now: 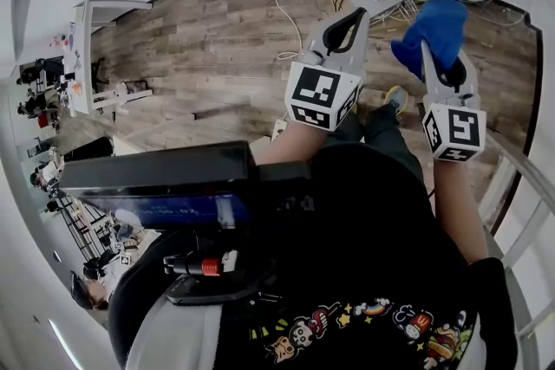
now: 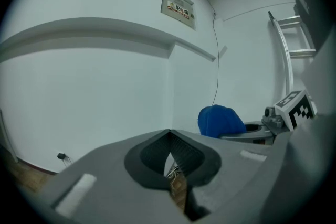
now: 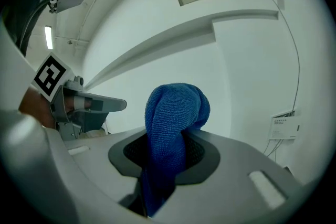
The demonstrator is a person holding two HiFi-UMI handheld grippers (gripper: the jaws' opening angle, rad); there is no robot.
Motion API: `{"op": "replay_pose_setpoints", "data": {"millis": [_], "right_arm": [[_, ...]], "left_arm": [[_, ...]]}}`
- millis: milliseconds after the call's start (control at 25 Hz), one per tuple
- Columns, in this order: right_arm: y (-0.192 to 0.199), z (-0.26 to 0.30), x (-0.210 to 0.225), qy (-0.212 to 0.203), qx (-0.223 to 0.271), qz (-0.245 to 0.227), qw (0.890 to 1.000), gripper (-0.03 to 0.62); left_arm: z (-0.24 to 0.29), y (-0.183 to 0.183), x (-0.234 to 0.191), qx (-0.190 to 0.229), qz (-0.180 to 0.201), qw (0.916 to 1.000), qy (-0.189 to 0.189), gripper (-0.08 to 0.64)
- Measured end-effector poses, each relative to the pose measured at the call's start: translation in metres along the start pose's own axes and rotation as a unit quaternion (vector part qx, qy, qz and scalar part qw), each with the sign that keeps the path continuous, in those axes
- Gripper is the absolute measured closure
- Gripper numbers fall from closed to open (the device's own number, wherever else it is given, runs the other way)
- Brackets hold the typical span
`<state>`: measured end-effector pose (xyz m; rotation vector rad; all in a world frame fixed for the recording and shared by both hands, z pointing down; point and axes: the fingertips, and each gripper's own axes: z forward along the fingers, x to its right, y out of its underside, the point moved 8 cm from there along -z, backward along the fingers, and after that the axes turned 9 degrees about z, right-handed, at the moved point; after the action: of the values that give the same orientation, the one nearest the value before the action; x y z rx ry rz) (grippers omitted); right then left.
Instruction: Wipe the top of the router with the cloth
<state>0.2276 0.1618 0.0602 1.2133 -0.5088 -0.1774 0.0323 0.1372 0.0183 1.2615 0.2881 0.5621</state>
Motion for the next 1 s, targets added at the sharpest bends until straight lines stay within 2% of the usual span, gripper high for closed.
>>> {"op": "replay_pose_setpoints", "data": {"millis": [480,800,1000], "right_arm": [[0.025,0.088,0.017,-0.017,-0.059,-0.008,0.998,0.463],[0.082,0.181,0.039,0.011,-0.11,-0.014,0.994,0.463],[0.121,0.226,0.052,0.021,-0.121,-0.013,0.992,0.463]], "left_arm": [[0.067,0.038,-0.034,-0.028,-0.027,0.9992,0.006,0.56],[0.13,0.104,-0.085,-0.044,-0.042,0.9979,0.021,0.56],[0.17,0.146,-0.112,-0.054,-0.033,0.9976,0.027,0.56]]}}
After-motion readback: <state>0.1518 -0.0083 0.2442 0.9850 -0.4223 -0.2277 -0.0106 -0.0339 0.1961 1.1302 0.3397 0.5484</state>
